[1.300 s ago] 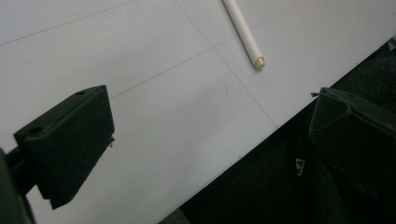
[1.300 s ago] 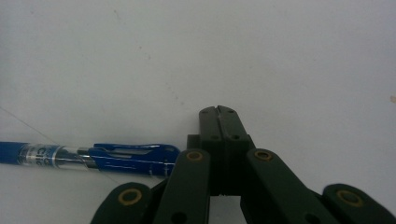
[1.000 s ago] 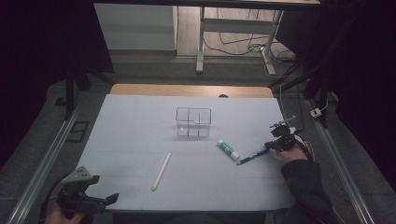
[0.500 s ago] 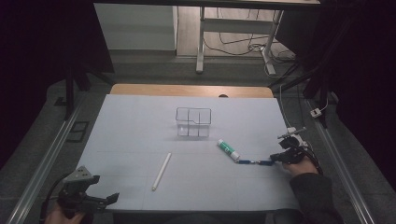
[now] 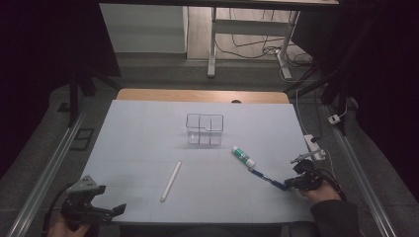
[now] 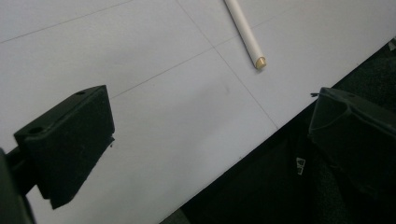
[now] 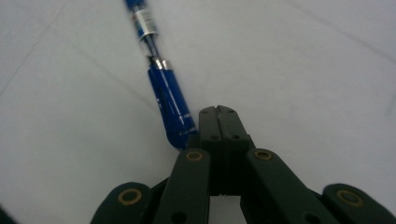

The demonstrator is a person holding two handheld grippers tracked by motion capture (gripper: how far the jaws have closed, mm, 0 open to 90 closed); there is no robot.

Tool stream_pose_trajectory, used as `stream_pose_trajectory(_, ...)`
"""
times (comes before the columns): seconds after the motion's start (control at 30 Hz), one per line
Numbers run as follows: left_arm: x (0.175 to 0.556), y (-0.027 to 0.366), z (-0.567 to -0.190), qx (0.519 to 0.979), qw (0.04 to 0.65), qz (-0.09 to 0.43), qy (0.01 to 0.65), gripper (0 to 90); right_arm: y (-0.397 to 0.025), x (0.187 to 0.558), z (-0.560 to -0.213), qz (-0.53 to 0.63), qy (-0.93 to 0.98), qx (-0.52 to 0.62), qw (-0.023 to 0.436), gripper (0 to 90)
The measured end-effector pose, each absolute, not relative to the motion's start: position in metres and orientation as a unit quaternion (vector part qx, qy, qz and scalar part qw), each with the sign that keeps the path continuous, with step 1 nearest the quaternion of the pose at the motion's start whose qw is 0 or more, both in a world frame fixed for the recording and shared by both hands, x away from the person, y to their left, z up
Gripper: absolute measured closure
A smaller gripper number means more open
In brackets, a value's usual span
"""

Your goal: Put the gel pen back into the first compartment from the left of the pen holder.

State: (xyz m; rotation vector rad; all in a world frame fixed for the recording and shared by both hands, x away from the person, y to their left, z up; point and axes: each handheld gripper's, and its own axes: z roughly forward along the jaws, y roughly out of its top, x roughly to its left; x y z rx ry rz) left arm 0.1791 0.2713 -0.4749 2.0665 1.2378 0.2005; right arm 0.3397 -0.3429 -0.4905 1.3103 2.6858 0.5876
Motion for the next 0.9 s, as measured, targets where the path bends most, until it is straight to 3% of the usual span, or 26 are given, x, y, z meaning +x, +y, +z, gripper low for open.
stream_pose_trajectory(0.27,0.179,0.271,-0.475,0.800,0.354,0.077,0.479,0.4,-0.326,0.317,-0.491,0.184,0.900,0.394,0.021,89.7)
stream_pose_trajectory(0.43,0.179,0.271,-0.475,0.800,0.354,0.078,0.478,0.4,-0.321,0.314,-0.486,0.185,0.901,0.390,0.038,88.6)
stream_pose_trajectory(0.47,0.180,0.271,-0.475,0.800,0.354,0.077,0.479,0.4,-0.322,0.314,-0.483,0.191,0.899,0.393,0.041,85.2)
stream_pose_trajectory(0.5,0.180,0.271,-0.475,0.800,0.354,0.077,0.479,0.4,-0.321,0.315,-0.477,0.203,0.893,0.398,0.058,72.2)
stream_pose_trajectory(0.53,0.180,0.271,-0.475,0.800,0.354,0.077,0.479,0.4,-0.321,0.315,-0.477,0.203,0.893,0.398,0.058,72.2)
stream_pose_trajectory(0.57,0.180,0.271,-0.475,0.800,0.353,0.077,0.479,0.4,-0.320,0.315,-0.476,0.207,0.891,0.400,0.061,65.8)
stream_pose_trajectory(0.77,0.180,0.271,-0.475,0.799,0.354,0.077,0.479,0.4,-0.304,0.325,-0.476,0.236,0.882,0.405,0.054,22.9)
stream_pose_trajectory(0.9,0.180,0.271,-0.475,0.800,0.354,0.076,0.479,0.4,-0.289,0.333,-0.480,0.241,0.881,0.401,0.062,4.1)
